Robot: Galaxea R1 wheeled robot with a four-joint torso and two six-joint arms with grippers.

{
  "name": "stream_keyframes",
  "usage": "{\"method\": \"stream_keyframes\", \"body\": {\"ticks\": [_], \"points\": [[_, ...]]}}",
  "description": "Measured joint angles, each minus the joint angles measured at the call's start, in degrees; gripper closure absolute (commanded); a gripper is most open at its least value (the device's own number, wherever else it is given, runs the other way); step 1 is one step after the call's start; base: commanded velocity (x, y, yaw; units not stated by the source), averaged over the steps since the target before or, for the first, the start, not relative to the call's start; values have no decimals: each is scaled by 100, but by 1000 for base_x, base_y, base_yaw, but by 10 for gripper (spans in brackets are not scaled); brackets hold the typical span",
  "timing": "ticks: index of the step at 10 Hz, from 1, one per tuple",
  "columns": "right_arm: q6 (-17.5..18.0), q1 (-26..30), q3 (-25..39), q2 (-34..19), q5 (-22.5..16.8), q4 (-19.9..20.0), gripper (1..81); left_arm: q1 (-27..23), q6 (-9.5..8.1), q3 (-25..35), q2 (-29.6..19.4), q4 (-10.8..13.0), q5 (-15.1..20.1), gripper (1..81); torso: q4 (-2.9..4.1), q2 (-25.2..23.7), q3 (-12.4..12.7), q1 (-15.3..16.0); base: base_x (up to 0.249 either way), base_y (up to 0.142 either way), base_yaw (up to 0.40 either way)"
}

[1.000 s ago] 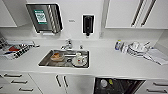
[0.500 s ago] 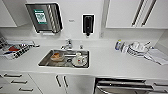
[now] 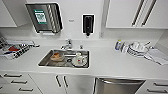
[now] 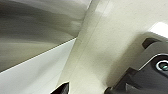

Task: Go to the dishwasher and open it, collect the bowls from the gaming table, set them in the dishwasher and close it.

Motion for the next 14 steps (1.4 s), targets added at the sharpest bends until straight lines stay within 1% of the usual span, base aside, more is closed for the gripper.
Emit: {"method": "stream_keyframes", "body": {"ticks": [1,2,3,4,5,6,8,10,12,14], "points": [[-424,-304,-276,68,26,-251,10,-24,15,-193,91,2,2,10,0,0,0,2,0,0,0],[-1091,-645,-477,206,163,-512,10,-66,17,-407,183,11,-6,10,0,0,0,2,0,0,0],[-1887,-964,-589,385,229,-717,10,-105,17,-606,266,11,-20,10,0,-2,0,2,0,0,0],[-2604,-1257,-669,560,325,-898,10,-140,20,-744,343,11,-20,10,0,-2,0,2,0,0,0],[-3127,-1484,-719,656,441,-1036,10,-177,20,-770,373,11,-33,10,0,-2,0,2,0,0,0],[-3485,-1685,-785,708,635,-1133,10,-199,20,-770,389,11,-41,10,0,-5,0,2,0,0,0],[-3894,-1998,-862,813,1100,-1224,10,-232,20,-788,391,7,-35,10,0,-5,2,2,0,0,0],[-4142,-2380,-864,1039,1424,-1296,10,-449,15,-824,413,-4,-37,10,0,-7,2,2,0,0,0],[-4226,-2704,-890,1190,1570,-1397,10,-549,-10,-886,483,-15,-37,10,0,-7,5,2,0,0,0],[-4263,-2886,-1115,1524,1636,-1452,10,-501,-10,-1069,645,-119,-11,10,0,-7,5,2,0,0,0]]}}
